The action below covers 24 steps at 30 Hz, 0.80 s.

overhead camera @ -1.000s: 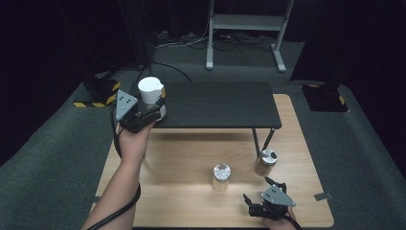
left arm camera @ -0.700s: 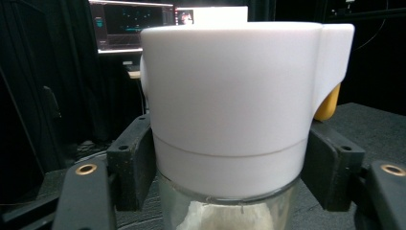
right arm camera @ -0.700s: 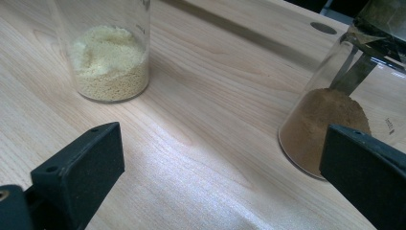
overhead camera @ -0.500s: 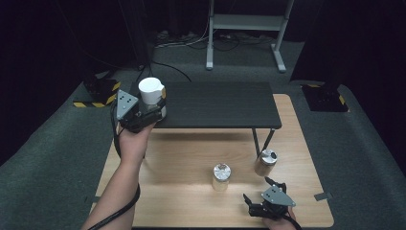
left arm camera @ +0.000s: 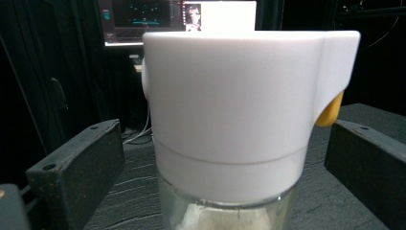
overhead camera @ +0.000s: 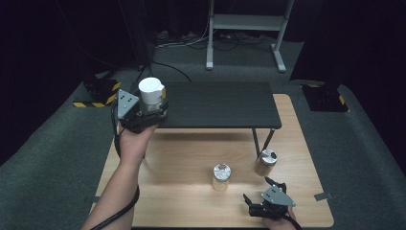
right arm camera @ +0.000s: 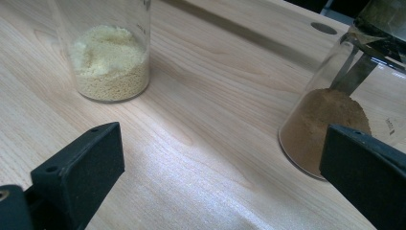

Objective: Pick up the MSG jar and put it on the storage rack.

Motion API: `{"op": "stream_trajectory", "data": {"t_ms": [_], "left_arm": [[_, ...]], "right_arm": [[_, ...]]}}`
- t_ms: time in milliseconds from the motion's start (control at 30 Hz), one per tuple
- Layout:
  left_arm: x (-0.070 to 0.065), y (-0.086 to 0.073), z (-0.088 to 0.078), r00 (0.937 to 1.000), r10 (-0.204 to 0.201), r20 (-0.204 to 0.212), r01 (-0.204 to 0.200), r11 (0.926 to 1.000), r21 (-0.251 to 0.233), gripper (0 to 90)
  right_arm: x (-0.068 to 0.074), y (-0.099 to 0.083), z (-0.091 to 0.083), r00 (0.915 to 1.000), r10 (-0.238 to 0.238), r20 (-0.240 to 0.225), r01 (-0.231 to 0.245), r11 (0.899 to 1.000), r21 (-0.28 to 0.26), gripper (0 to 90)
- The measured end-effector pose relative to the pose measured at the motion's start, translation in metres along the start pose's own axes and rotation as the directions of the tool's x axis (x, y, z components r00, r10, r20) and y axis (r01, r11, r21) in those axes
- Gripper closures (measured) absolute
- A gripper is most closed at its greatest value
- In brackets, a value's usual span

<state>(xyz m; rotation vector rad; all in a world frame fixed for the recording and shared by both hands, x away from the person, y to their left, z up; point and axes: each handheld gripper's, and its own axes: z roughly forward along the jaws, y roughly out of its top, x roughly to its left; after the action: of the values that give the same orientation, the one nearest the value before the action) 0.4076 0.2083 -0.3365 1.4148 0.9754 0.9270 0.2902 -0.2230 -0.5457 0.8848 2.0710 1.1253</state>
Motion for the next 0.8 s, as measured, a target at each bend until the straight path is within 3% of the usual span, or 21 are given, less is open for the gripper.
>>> {"op": "stream_trajectory", "data": {"t_ms": [367,500,800], "left_arm": [[0.0,-0.002,-0.011,0.9999,0.007,0.014,-0.007,1.0,-0.001,0.3],[-0.001,-0.005,-0.018,0.9997,-0.008,0.024,0.009,0.9999,-0.015,0.3],[-0.002,-0.007,-0.035,0.9998,-0.002,0.021,0.003,0.9991,-0.041,0.3]], "right_arm": [[0.001,0.0,0.0,1.0,-0.005,0.0,0.005,1.0,0.004,0.5],[0.001,0.0,0.0,1.0,-0.006,0.0,0.006,1.0,0.004,0.6],[0.001,0.0,0.001,0.9999,-0.011,0.001,0.011,1.0,0.006,0.6]]}}
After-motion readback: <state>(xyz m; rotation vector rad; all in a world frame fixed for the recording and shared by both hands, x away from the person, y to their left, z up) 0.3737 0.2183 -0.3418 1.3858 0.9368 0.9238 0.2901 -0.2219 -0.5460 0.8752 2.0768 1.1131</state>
